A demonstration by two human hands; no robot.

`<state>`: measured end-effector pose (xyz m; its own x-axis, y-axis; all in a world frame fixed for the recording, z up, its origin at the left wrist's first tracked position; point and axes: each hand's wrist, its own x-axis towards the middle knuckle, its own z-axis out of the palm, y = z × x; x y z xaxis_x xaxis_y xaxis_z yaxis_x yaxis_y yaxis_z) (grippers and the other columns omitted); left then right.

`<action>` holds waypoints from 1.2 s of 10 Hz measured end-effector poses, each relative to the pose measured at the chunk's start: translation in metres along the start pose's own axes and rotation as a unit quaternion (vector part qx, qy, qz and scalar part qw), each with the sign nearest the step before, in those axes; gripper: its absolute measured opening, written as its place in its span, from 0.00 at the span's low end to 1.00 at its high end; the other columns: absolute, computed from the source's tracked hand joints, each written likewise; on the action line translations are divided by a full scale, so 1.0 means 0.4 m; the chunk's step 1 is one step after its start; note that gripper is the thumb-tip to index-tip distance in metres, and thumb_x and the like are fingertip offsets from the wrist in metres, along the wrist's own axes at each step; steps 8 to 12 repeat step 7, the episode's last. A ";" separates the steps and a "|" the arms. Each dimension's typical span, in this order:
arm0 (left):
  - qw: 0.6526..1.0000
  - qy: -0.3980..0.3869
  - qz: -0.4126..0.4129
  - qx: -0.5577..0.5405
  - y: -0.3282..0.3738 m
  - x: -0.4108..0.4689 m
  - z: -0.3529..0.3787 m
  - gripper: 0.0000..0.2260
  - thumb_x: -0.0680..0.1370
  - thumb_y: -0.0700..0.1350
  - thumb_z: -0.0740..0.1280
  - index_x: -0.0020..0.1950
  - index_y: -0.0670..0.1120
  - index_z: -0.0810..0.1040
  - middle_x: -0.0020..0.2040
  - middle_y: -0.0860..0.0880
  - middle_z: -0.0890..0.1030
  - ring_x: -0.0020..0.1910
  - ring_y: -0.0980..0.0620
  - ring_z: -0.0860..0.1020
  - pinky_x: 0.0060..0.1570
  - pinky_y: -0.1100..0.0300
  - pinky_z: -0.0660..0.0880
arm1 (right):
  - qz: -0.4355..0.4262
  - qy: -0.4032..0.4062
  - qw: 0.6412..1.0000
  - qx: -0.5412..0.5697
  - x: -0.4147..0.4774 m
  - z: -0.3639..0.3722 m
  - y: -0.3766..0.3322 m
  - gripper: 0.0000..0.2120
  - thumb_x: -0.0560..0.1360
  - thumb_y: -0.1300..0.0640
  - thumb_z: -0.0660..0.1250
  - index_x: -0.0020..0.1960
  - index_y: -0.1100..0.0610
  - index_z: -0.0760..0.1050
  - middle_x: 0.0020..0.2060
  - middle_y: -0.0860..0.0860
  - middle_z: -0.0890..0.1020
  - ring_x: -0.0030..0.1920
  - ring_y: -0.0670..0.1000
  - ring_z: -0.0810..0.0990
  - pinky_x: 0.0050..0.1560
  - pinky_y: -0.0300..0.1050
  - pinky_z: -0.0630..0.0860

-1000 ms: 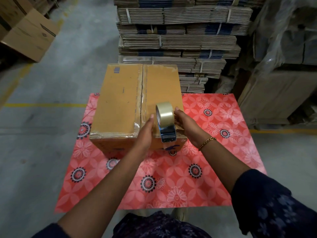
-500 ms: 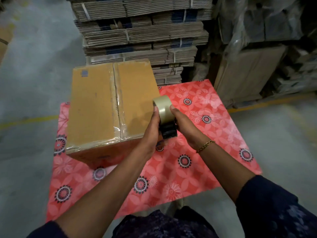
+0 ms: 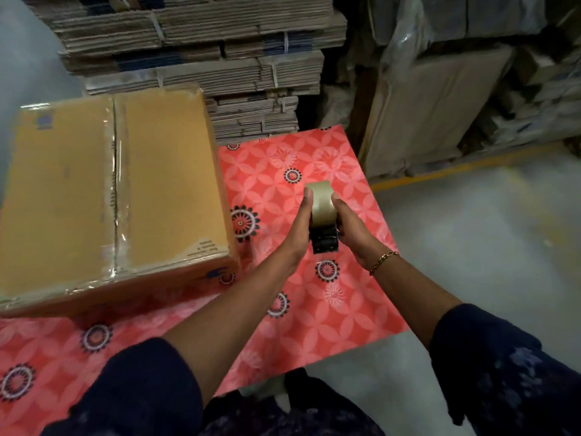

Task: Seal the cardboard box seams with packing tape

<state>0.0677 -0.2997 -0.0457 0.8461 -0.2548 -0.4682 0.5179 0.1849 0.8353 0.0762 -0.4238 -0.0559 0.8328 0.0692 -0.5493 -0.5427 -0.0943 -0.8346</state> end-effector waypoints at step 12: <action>0.995 0.095 -0.016 -0.030 -0.037 0.139 0.057 0.16 0.87 0.52 0.47 0.66 0.51 0.71 0.50 0.57 0.78 0.38 0.73 0.80 0.37 0.75 0.75 | -0.007 -0.024 1.000 -0.018 0.187 -0.111 0.078 0.22 0.83 0.40 0.54 0.69 0.51 0.73 0.62 0.48 0.81 0.59 0.45 0.79 0.55 0.42 0.72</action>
